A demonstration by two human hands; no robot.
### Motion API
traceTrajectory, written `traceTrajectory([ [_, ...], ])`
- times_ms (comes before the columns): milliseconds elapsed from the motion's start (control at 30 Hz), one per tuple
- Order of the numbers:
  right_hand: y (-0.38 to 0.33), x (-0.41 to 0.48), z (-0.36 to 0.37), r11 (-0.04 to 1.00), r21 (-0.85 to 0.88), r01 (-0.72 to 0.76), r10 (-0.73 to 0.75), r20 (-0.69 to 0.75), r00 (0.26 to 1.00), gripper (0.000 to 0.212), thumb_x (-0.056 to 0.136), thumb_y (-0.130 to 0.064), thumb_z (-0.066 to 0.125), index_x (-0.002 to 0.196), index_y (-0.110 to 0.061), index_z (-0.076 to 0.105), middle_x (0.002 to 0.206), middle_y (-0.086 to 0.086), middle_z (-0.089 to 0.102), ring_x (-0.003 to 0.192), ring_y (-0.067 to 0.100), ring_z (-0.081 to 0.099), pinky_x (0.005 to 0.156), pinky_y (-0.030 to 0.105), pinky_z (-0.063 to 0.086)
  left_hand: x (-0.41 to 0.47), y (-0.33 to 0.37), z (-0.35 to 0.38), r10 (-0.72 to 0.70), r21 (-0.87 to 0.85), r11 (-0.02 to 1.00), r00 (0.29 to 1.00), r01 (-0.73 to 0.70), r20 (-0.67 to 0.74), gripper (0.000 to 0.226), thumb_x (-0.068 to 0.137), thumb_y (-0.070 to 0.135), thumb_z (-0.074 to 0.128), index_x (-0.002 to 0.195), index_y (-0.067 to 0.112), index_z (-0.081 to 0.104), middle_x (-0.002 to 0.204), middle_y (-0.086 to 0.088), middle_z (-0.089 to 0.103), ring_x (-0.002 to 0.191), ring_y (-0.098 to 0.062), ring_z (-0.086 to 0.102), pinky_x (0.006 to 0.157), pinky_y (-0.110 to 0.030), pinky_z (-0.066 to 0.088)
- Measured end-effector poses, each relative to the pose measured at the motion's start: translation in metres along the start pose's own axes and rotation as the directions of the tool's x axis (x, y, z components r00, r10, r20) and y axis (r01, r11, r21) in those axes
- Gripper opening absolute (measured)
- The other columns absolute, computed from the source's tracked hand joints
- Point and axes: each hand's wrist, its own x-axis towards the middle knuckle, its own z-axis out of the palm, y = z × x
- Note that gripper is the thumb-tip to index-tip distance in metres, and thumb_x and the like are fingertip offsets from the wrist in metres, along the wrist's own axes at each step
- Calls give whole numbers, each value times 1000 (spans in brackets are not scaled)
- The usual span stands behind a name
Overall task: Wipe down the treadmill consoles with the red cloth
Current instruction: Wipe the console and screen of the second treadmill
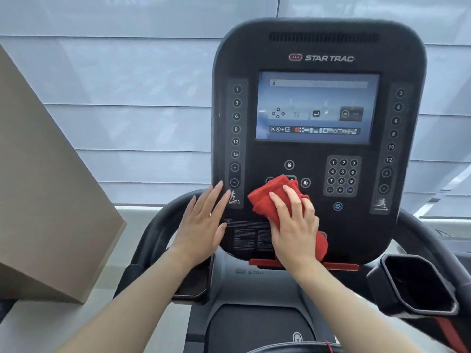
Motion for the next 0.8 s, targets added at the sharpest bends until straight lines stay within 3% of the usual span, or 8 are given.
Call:
traceTrajectory([
  [233,-28,68,-6,999,19,-35,35,-49,998,50,84,-25,64,130,-26,46,142,3,39,119,36,34,80,57,45,49,-23,-22,-20,-82,997,996,12,-87,82,81,26,68,146,11,20,154,-7,13,139,-28,20,106,-53,31],
  [467,-34,8,12,1000,-25,-7,7,-19,1000,51,82,-24,59,131,-29,46,143,-3,33,118,33,36,77,49,47,44,-30,-12,2,-129,992,996,-14,-94,80,84,26,63,147,10,16,155,-8,11,138,-26,24,110,-40,28],
  [667,-49,54,4,998,50,-36,39,-63,997,45,85,-30,57,128,-27,48,140,-1,34,118,32,34,80,52,43,26,-47,-10,60,-97,993,998,-63,-38,78,84,28,63,146,9,21,153,-8,20,136,-26,29,109,-40,31],
  [800,-77,87,6,999,40,21,-18,-68,998,47,86,-25,61,130,-24,47,140,3,35,120,35,35,83,54,43,-9,-66,4,-15,-79,997,999,18,37,76,82,28,66,144,8,26,151,-11,25,134,-27,32,106,-42,33],
])
